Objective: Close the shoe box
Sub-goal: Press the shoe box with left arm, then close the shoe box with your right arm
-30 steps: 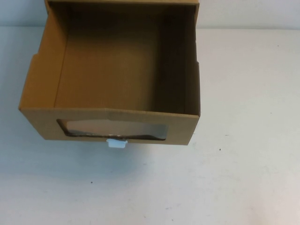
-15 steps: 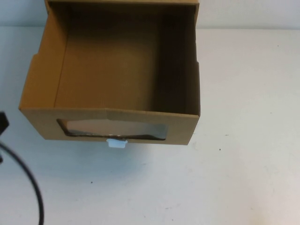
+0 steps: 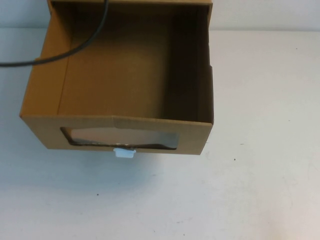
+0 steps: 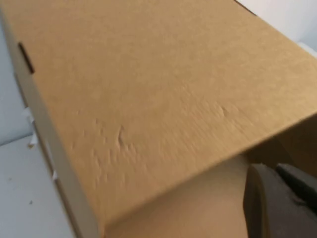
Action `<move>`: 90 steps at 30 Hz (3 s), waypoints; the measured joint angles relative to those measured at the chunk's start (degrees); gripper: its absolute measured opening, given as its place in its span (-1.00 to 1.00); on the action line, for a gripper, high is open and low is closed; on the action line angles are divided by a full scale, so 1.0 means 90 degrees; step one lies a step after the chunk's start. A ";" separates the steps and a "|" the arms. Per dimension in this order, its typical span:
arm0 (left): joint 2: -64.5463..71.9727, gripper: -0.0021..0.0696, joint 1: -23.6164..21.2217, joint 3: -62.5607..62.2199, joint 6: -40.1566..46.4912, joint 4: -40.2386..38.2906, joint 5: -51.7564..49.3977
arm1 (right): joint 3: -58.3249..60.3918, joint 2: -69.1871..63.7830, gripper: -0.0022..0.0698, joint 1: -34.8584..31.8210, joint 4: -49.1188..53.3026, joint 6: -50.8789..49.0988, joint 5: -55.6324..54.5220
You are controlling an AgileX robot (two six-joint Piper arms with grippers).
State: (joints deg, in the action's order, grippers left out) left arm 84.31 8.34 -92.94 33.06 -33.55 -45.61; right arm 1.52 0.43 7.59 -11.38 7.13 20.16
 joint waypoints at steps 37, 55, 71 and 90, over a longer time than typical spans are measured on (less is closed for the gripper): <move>0.4178 -0.95 0.0000 -0.4987 -0.0602 -0.0436 -0.2304 | 0.0000 0.0010 -0.97 0.0000 -0.4364 -0.0011 -0.2082; 0.4178 -0.95 0.0000 -0.4987 -0.0615 -0.0506 -0.2475 | -0.3917 -0.4371 -0.97 0.0000 -0.2705 0.1185 0.3356; 0.4178 -0.95 0.0000 -0.4997 -0.0626 -0.0541 -0.2552 | -0.6958 -0.7548 -0.97 0.3592 -0.0783 0.0072 0.2912; 0.4178 -0.95 0.0000 -0.4997 -0.0626 -0.0581 -0.2596 | -0.8752 -0.9710 -0.97 0.4778 0.1455 -0.1780 0.2200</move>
State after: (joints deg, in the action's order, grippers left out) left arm 121.91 8.34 -137.92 27.43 -38.78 -68.97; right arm -77.25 -86.96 50.59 1.72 -8.89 39.96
